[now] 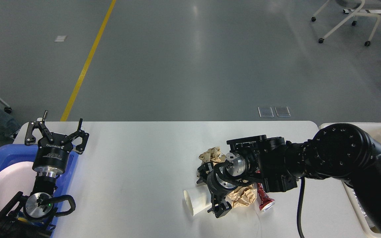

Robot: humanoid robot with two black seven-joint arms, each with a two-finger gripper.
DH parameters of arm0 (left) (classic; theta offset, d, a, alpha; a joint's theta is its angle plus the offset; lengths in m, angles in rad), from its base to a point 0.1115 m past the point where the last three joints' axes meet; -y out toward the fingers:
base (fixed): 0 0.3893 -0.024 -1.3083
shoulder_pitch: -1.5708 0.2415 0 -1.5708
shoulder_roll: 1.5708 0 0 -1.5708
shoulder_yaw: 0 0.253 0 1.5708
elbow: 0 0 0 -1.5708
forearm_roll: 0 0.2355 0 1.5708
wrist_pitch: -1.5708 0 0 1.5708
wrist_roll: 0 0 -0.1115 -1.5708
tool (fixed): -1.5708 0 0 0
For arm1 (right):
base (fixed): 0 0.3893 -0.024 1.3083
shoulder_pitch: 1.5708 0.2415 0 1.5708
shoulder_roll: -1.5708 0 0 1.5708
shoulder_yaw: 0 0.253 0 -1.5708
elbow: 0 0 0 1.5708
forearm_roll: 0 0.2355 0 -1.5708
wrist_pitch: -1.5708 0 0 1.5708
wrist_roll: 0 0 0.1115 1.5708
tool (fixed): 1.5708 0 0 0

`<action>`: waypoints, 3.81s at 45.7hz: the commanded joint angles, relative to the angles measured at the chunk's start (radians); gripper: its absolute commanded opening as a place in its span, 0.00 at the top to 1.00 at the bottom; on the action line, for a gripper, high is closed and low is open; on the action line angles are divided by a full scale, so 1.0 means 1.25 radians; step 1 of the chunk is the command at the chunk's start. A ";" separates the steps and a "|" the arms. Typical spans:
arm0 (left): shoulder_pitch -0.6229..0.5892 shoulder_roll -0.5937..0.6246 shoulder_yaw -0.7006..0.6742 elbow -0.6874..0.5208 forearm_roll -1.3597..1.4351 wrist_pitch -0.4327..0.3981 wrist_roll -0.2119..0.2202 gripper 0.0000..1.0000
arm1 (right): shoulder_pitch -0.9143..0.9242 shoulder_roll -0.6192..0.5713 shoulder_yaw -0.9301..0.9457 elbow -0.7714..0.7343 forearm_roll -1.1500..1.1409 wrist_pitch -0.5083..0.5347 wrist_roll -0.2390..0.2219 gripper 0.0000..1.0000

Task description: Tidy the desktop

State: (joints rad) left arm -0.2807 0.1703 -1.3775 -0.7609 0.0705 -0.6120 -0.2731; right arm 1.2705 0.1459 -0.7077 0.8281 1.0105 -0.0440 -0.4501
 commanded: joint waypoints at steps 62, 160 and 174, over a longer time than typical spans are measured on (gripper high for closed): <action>0.000 0.000 0.000 0.000 0.000 0.000 0.000 0.04 | 0.271 -0.081 -0.049 0.355 -0.068 0.012 0.032 0.98; 0.000 0.000 0.000 0.000 0.000 0.000 0.000 0.04 | -0.239 -0.625 0.119 -0.216 -1.078 0.206 0.083 1.00; 0.000 0.000 0.000 0.000 0.000 0.000 0.000 0.04 | -0.430 -0.475 0.063 -0.437 -1.204 0.046 0.185 1.00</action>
State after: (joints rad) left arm -0.2807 0.1703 -1.3772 -0.7609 0.0704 -0.6121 -0.2731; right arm 0.7824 -0.4939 -0.5805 0.3764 -0.4613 0.0397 -0.2583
